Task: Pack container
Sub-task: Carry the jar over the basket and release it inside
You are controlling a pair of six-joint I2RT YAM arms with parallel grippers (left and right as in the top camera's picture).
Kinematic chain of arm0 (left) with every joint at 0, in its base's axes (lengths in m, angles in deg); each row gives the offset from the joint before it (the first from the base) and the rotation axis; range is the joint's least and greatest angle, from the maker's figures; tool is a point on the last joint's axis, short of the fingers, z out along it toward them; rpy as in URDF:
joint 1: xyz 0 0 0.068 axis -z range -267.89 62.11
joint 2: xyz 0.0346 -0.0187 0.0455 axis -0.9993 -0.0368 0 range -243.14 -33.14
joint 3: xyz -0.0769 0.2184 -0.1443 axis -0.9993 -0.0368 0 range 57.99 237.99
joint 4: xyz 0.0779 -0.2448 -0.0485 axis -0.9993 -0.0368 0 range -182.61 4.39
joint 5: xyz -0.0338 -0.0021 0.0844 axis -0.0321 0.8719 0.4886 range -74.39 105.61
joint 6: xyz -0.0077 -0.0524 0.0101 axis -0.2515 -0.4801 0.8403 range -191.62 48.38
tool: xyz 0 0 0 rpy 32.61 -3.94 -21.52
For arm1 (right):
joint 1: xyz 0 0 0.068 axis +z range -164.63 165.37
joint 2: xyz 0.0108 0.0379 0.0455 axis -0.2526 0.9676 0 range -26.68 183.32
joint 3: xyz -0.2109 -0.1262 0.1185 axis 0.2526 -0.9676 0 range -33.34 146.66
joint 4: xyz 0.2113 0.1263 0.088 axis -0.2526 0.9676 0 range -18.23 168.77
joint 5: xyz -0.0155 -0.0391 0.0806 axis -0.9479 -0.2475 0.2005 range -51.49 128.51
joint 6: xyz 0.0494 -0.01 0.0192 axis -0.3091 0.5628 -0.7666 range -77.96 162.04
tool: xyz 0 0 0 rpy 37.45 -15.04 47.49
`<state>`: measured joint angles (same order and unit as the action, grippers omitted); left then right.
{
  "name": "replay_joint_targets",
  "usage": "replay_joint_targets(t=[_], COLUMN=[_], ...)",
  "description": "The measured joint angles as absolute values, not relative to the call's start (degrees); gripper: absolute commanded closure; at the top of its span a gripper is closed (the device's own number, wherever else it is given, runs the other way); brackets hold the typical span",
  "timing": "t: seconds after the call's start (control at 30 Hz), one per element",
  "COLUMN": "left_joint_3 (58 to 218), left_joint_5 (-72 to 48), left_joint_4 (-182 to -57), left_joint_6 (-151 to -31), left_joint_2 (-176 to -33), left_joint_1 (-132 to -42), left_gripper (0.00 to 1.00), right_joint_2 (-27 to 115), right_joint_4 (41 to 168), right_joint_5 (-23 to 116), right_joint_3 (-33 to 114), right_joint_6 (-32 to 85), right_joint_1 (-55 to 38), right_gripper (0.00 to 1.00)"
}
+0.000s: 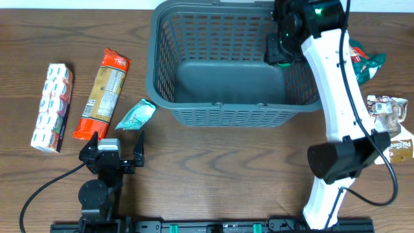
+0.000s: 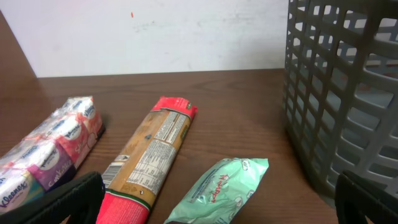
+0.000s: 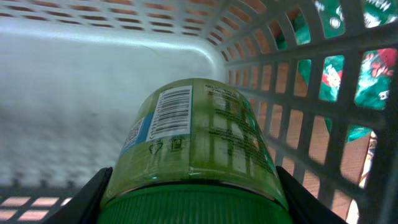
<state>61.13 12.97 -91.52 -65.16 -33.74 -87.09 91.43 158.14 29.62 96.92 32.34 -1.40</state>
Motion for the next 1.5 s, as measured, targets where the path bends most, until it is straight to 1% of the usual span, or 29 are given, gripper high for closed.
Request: replay_joint_targets(t=[0.2,0.57,1.23,1.27,1.3,1.37,1.5], left_joint_3=[61.13,61.13,61.13,61.13,61.13,61.13,61.13], left_joint_5=[12.97,12.97,12.97,12.97,12.97,12.97,12.97], left_joint_4=[-91.52,-91.52,-91.52,-91.52,-91.52,-91.52,-91.52], left_joint_6=[-65.16,-65.16,-65.16,-65.16,-65.16,-65.16,-65.16], left_joint_2=[-33.74,-33.74,-33.74,-33.74,-33.74,-33.74,-33.74], left_joint_1=[-87.09,-87.09,-87.09,-87.09,-87.09,-87.09,-87.09], left_gripper=[0.01,0.01,0.02,0.01,0.01,0.01,0.01], right_joint_2=[95.08,96.7,96.72,96.72,96.72,96.72,96.72], right_joint_4=[158.75,158.51,149.64,149.48,149.27,149.0,148.72], right_joint_5=[31.17,32.86,34.67,34.67,34.72,34.72,34.72], right_joint_3=[96.92,95.06,77.57,76.79,76.11,75.19,74.91], right_joint_6=[32.26,33.31,33.48,33.48,33.48,33.48,33.48], right_joint_1=[-3.39,-1.35,-1.2,-1.2,-1.2,-1.2,-1.2], right_gripper=[0.98,0.99,0.99,0.98,0.94,0.82,0.8])
